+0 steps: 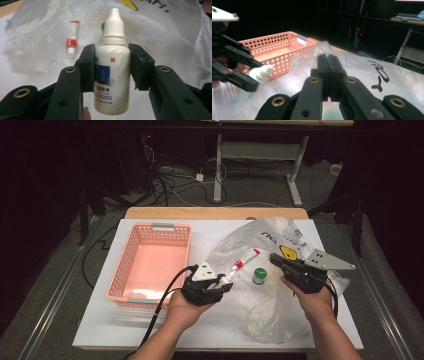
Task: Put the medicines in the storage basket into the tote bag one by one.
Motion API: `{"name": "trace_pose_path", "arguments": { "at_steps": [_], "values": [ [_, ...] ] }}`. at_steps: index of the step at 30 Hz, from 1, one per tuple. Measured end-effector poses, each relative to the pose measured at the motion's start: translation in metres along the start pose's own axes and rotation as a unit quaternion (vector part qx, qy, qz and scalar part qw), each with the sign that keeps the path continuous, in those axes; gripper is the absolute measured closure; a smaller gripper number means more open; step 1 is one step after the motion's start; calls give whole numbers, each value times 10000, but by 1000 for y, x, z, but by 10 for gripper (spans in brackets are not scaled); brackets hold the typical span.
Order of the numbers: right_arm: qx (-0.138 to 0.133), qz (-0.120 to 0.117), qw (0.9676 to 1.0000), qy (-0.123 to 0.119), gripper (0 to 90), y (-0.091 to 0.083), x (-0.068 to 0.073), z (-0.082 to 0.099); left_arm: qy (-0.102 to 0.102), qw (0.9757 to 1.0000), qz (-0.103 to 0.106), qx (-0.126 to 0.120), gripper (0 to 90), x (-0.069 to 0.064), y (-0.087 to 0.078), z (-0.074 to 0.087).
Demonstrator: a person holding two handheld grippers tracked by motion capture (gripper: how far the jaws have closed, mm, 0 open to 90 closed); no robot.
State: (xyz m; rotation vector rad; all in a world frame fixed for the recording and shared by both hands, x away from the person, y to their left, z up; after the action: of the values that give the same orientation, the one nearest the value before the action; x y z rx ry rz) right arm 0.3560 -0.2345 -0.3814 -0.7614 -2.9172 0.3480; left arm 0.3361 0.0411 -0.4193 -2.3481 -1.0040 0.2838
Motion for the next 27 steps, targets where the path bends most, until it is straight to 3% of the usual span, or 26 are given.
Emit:
{"name": "trace_pose_path", "arguments": {
  "at_steps": [5,14,20,27],
  "values": [
    [-27,12,10000,-16,900,-1,1,-2,0,9998,211,44,578,-11,28,-7],
    [-58,35,10000,-21,900,-4,0,-3,248,9981,516,216,578,-43,81,-19],
    [-60,51,10000,-42,900,-6,-1,-3,340,9972,497,442,576,-59,115,-22],
    [-122,76,9999,-6,900,-9,-3,-4,277,9979,331,475,573,-73,145,-25]
  ]
}}
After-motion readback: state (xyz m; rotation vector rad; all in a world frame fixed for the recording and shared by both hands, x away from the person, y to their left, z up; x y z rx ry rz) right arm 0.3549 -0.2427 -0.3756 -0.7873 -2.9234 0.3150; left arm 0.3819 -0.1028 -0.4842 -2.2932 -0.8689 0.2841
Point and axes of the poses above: each handheld gripper's, and its own axes: y roughly forward along the jaws, z roughly out of its underside, x roughly to its left, the point moved 2 cm from there along y, roughly forward along the jaws, and after that the axes turned 14 degrees about -z, right-handed, at the moved point
